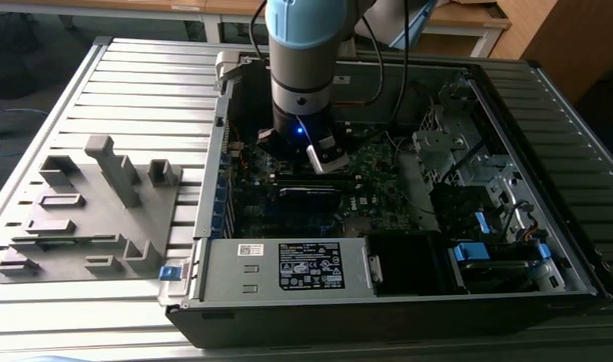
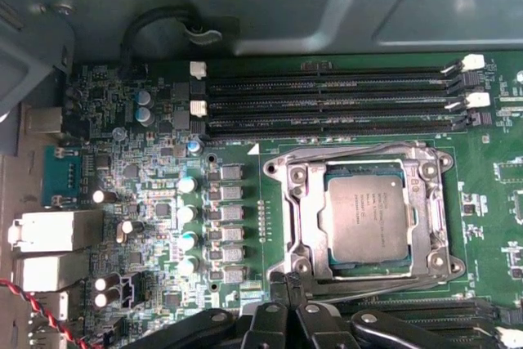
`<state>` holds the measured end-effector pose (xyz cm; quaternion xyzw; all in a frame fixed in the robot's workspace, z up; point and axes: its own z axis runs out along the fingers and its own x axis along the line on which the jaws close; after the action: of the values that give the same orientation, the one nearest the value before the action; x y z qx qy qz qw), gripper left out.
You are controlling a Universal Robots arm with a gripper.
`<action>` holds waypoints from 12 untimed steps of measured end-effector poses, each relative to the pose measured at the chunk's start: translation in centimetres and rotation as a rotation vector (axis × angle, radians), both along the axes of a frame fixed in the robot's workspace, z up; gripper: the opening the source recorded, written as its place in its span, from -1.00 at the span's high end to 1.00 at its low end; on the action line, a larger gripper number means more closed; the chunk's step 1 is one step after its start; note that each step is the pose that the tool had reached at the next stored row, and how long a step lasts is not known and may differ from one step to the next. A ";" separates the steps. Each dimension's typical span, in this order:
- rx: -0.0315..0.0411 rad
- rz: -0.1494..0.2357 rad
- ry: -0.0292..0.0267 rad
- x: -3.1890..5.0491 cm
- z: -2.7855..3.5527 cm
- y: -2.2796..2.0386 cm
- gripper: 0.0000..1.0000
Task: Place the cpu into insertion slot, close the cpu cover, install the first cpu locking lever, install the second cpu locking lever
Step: 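Install the second cpu locking lever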
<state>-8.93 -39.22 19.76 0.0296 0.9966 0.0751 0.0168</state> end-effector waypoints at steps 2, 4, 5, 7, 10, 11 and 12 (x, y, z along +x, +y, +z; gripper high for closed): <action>0.0067 0.000 0.0000 -0.01 -0.01 -0.02 0.79; 0.0156 0.000 -0.0003 -0.02 -0.03 -0.01 0.79; 0.0166 0.000 -0.0003 -0.02 -0.03 -0.01 0.79; 0.0164 0.000 -0.0001 -0.02 -0.01 -0.03 0.79; 0.0162 0.000 0.0000 -0.02 0.13 -0.03 0.79; 0.0162 0.000 0.0000 -0.02 0.23 -0.03 0.79; 0.0162 0.000 0.0000 -0.02 0.38 -0.03 0.79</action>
<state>-8.95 -39.25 20.14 0.0297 0.9960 0.0831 0.0165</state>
